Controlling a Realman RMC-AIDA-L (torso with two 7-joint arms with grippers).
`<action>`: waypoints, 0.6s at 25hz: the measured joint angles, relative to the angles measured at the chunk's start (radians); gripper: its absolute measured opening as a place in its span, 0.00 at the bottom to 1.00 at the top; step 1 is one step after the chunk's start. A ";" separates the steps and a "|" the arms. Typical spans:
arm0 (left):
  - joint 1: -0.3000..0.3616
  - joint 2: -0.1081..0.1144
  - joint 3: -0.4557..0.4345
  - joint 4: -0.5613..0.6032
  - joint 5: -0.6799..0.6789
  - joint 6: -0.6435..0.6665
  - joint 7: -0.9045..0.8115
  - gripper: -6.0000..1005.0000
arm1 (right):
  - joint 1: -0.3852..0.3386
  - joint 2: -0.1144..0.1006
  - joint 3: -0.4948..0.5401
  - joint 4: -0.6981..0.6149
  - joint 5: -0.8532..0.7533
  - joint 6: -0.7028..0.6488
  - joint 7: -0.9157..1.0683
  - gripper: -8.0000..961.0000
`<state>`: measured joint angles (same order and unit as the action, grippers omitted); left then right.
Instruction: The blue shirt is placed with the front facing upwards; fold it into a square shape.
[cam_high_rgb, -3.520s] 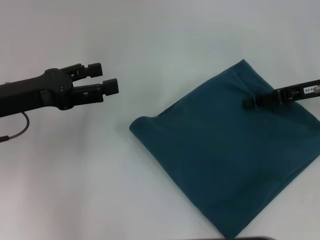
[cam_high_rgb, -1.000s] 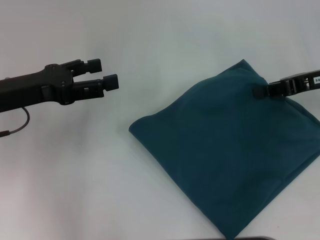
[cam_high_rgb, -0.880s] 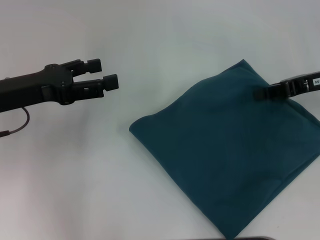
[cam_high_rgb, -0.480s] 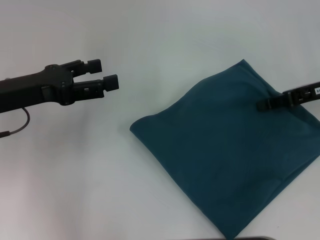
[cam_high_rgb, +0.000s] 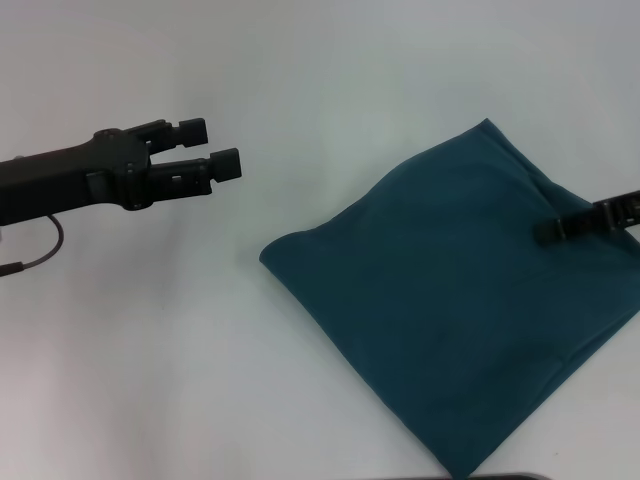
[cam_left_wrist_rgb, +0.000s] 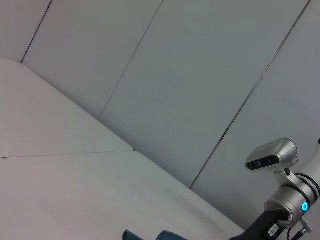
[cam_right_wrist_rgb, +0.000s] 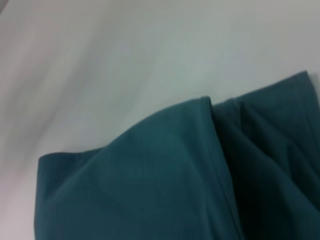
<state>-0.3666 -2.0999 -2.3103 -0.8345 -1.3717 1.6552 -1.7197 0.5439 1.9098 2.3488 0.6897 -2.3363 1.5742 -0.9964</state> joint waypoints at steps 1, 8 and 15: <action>0.000 -0.001 0.000 0.000 -0.002 0.002 0.000 0.93 | -0.003 -0.003 0.000 0.002 -0.001 0.009 0.000 0.39; 0.000 -0.009 0.000 0.000 -0.004 0.004 -0.001 0.93 | -0.037 -0.016 0.015 0.026 -0.011 0.031 0.006 0.42; 0.004 -0.012 0.000 0.000 -0.005 0.004 -0.001 0.93 | -0.060 -0.020 0.030 0.036 -0.014 0.037 0.000 0.50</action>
<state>-0.3625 -2.1118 -2.3102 -0.8345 -1.3770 1.6596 -1.7209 0.4836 1.8895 2.3792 0.7260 -2.3504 1.6112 -0.9967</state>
